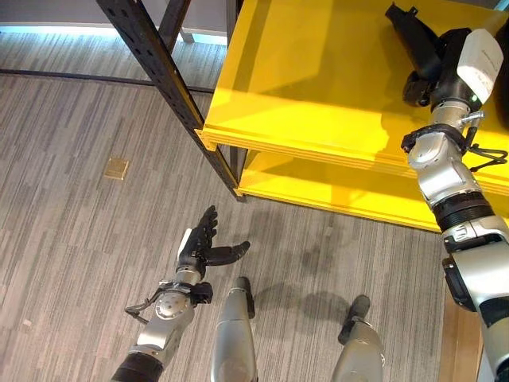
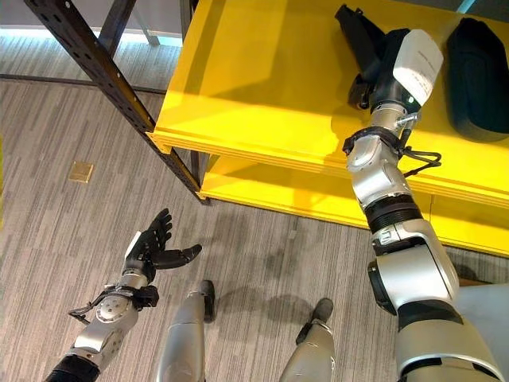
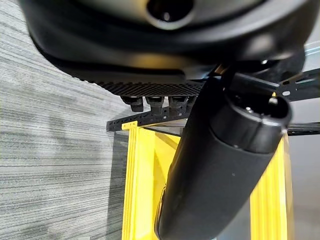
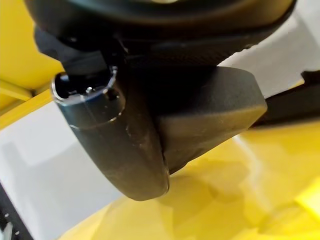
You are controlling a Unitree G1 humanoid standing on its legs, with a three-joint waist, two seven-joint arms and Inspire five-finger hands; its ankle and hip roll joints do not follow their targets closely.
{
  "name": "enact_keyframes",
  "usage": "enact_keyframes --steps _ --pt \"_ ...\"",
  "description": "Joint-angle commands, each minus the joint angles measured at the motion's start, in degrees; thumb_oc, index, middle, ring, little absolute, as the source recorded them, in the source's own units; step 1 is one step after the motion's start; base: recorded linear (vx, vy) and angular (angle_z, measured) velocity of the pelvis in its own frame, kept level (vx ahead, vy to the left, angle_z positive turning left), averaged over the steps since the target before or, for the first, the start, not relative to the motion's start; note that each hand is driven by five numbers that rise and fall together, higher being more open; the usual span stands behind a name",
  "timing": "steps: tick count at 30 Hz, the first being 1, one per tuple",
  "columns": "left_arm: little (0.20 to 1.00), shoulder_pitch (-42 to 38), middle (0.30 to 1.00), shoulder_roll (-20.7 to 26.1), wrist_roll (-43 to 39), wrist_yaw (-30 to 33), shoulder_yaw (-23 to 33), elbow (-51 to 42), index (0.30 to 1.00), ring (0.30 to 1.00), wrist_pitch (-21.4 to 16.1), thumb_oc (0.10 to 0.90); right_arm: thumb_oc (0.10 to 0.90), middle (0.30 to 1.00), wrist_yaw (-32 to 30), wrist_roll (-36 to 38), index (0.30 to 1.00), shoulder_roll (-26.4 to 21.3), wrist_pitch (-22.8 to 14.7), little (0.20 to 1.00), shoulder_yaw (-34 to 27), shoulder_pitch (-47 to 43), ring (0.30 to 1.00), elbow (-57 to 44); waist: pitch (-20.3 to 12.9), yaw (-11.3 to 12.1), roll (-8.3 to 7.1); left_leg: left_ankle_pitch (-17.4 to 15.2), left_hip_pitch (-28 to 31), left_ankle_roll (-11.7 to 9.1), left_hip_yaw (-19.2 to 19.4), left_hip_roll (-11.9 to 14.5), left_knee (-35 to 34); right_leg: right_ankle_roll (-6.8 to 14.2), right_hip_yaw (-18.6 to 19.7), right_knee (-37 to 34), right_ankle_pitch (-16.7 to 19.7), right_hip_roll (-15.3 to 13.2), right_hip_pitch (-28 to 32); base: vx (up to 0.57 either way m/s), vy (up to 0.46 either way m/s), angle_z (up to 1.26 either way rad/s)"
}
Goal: Move parts from the plastic box to the shelf.
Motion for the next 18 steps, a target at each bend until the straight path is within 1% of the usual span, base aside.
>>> enact_keyframes --steps 1,4,6,7,9,10,13,18 --pt "1.0 -0.39 1.0 3.98 0.65 1.35 -1.16 -5.99 1.0 1.0 -6.28 0.9 0.4 0.3 -8.24 -9.44 0.3 -4.23 -0.69 0.3 -3.02 -7.53 0.3 -5.98 -4.77 0.78 -0.7 4.52 -1.36 -0.9 -0.64 0.84 -1.98 -0.03 2.41 11.0 -7.9 0.46 3.41 0.0 0.0 0.0" --pt "1.0 -0.49 1.0 3.87 0.62 1.29 -1.2 -5.77 1.0 1.0 -6.31 0.9 0.4 0.3 -9.63 -10.79 0.3 -4.09 0.38 0.3 -4.77 -6.32 0.3 -6.28 -5.07 0.73 -0.56 4.82 -1.94 -0.74 -0.84 0.72 -1.88 -0.09 2.45 10.89 -7.58 0.42 3.03 -0.01 -0.005 0.02" --pt "1.0 -0.34 1.0 3.98 0.61 1.22 -1.21 -5.79 1.0 1.0 -6.39 0.9 0.4 0.3 -10.06 -10.96 0.3 -3.8 0.59 0.3 -5.52 -5.8 0.3 -6.13 -5.22 0.76 -0.52 4.42 -2.07 -0.85 -0.99 0.74 -1.54 0.03 2.41 11.01 -7.82 0.39 3.09 0.0 0.0 0.0" --pt "1.0 -0.29 1.0 4.0 0.68 1.23 -1.11 -5.77 1.0 1.0 -6.35 0.9 0.4 0.3 -10.39 -10.93 0.3 -3.78 0.65 0.3 -5.89 -5.63 0.3 -6.17 -5.26 0.71 -0.5 4.81 -2.35 -0.72 -0.99 0.66 -1.75 -0.03 2.37 10.77 -7.45 0.41 2.93 0.0 0.0 0.0" --pt "1.0 -0.18 1.0 4.2 0.75 1.24 -1.04 -5.86 1.0 1.0 -6.36 0.9 0.4 0.3 -10.85 -10.67 0.3 -3.55 0.66 0.3 -6.67 -5.1 0.3 -6.13 -5.24 0.67 -0.52 4.43 -2.57 -0.8 -1.05 0.61 -1.44 0.08 2.3 10.92 -7.69 0.41 3.0 0.0 0.0 0.0" --pt "1.0 -0.18 1.0 4.22 0.77 1.18 -1.08 -5.77 1.0 1.0 -6.39 0.9 0.4 0.3 -10.91 -10.6 0.3 -3.45 0.63 0.3 -6.71 -5.22 0.3 -5.95 -5.31 0.7 -0.54 4.86 -2.8 -0.67 -1.04 0.54 -1.68 0.01 2.24 10.7 -7.32 0.42 2.87 0.0 0.0 0.0" --pt "1.0 0.04 1.0 4.16 0.93 1.19 -0.89 -5.54 1.0 1.0 -6.42 0.9 0.4 0.3 -10.78 -10.3 0.3 -3.35 0.5 0.3 -6.87 -4.91 0.3 -5.6 -5.39 0.74 -0.61 4.83 -3.1 -0.59 -1.19 0.45 -1.51 0.06 2.08 10.68 -7.23 0.39 2.81 0.0 0.0 0.0" --pt "1.0 0.25 1.0 4.47 1.01 1.41 -0.84 -5.77 1.0 1.0 -6.58 0.9 0.4 0.3 -11.29 -8.41 0.3 -1.83 -0.36 0.3 -7.15 -5.06 0.3 -4.9 -5.1 0.97 -0.92 4.14 -3.57 -0.65 -1.52 0.39 -0.72 0.26 1.88 10.72 -7.35 0.21 3.06 0.0 0.0 0.01"
